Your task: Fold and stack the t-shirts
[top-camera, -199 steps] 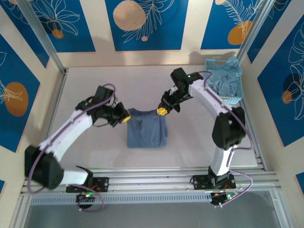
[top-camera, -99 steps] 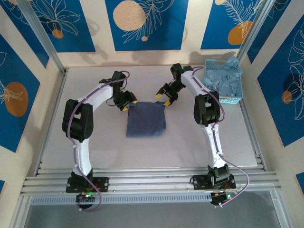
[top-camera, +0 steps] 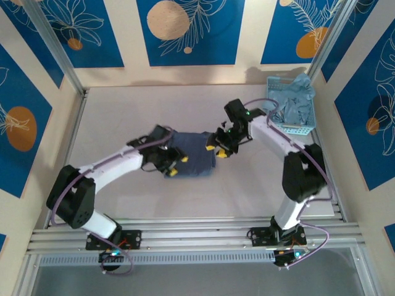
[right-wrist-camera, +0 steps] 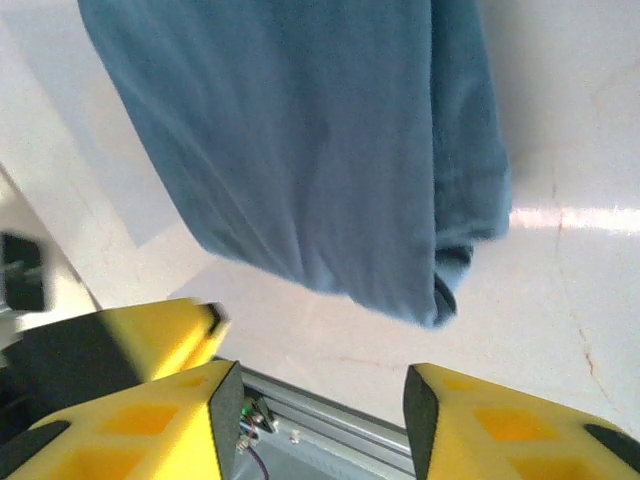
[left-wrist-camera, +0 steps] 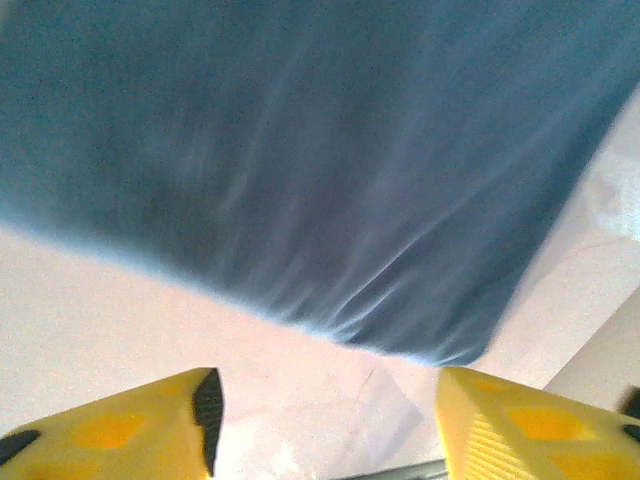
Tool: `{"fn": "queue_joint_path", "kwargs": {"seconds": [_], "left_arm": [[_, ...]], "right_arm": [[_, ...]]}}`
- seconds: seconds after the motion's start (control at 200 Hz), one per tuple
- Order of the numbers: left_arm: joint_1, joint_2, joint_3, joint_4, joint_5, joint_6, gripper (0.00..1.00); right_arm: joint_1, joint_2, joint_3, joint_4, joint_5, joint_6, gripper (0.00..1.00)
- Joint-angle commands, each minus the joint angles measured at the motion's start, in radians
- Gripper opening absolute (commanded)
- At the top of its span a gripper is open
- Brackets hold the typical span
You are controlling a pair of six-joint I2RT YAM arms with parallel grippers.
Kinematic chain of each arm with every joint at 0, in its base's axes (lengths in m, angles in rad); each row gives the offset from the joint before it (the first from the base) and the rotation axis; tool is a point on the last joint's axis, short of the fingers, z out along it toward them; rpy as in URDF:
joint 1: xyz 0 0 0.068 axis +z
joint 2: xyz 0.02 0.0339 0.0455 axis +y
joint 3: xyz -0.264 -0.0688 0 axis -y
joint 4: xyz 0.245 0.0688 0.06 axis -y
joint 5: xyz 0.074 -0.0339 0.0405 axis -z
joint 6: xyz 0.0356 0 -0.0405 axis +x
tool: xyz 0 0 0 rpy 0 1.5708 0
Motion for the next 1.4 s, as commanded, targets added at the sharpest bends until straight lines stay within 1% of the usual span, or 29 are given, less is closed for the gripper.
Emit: {"fn": "queue_joint_path", "kwargs": {"seconds": [0.0, 0.055, 0.075, 0.13, 0.185, 0.25, 0.355, 0.485, 0.525, 0.585, 0.695, 0.765, 0.82, 0.905, 1.015, 1.19, 1.3, 1.35, 1.395], "left_arm": [[-0.073, 0.021, -0.025, 0.249, -0.048, -0.405, 0.62], [-0.110, 0.050, -0.021, 0.269, -0.064, -0.495, 0.62], [-0.125, 0.060, -0.021, 0.274, -0.071, -0.531, 0.64], [-0.161, 0.084, -0.019, 0.283, -0.090, -0.617, 0.66], [-0.189, 0.111, -0.011, 0.282, -0.110, -0.676, 0.69], [-0.208, 0.146, -0.004, 0.300, -0.135, -0.720, 0.70], [-0.230, 0.216, 0.003, 0.384, -0.168, -0.803, 0.70], [-0.234, 0.297, 0.070, 0.406, -0.194, -0.818, 0.68], [-0.234, 0.320, 0.089, 0.404, -0.196, -0.822, 0.64], [-0.233, 0.349, 0.106, 0.395, -0.206, -0.830, 0.56], [-0.224, 0.390, 0.105, 0.428, -0.269, -0.858, 0.35], [-0.203, 0.411, 0.104, 0.433, -0.288, -0.857, 0.25], [-0.177, 0.422, 0.103, 0.438, -0.302, -0.840, 0.19], [-0.115, 0.421, 0.103, 0.413, -0.304, -0.776, 0.11], [-0.005, 0.402, 0.068, 0.415, -0.312, -0.692, 0.04], [0.215, 0.394, 0.055, 0.403, -0.280, -0.513, 0.01], [0.354, 0.431, 0.080, 0.426, -0.247, -0.405, 0.01], [0.420, 0.454, 0.112, 0.425, -0.221, -0.323, 0.01], [0.484, 0.483, 0.163, 0.390, -0.183, -0.232, 0.00]], "right_arm": [[-0.012, -0.092, -0.111, 0.140, -0.033, 0.083, 0.51], [-0.023, -0.121, -0.153, 0.149, -0.048, 0.097, 0.52], [-0.028, -0.131, -0.165, 0.152, -0.056, 0.103, 0.52], [-0.038, -0.151, -0.187, 0.146, -0.067, 0.103, 0.52], [-0.047, -0.170, -0.194, 0.127, -0.063, 0.091, 0.52], [-0.061, -0.197, -0.203, 0.110, -0.060, 0.076, 0.52], [-0.089, -0.241, -0.226, 0.087, -0.066, 0.060, 0.52], [-0.127, -0.283, -0.263, 0.070, -0.085, 0.041, 0.52], [-0.136, -0.294, -0.273, 0.066, -0.088, 0.039, 0.51], [-0.147, -0.309, -0.287, 0.063, -0.094, 0.036, 0.51], [-0.162, -0.325, -0.301, 0.060, -0.105, 0.036, 0.51], [-0.166, -0.333, -0.304, 0.058, -0.106, 0.034, 0.51], [-0.169, -0.338, -0.304, 0.056, -0.108, 0.036, 0.51], [-0.171, -0.342, -0.302, 0.054, -0.108, 0.041, 0.50], [-0.171, -0.341, -0.296, 0.055, -0.103, 0.045, 0.49], [-0.172, -0.330, -0.290, 0.065, -0.095, 0.057, 0.49], [-0.169, -0.319, -0.284, 0.081, -0.090, 0.071, 0.49], [-0.170, -0.313, -0.281, 0.085, -0.088, 0.078, 0.49], [-0.168, -0.309, -0.276, 0.090, -0.087, 0.082, 0.49]]}}
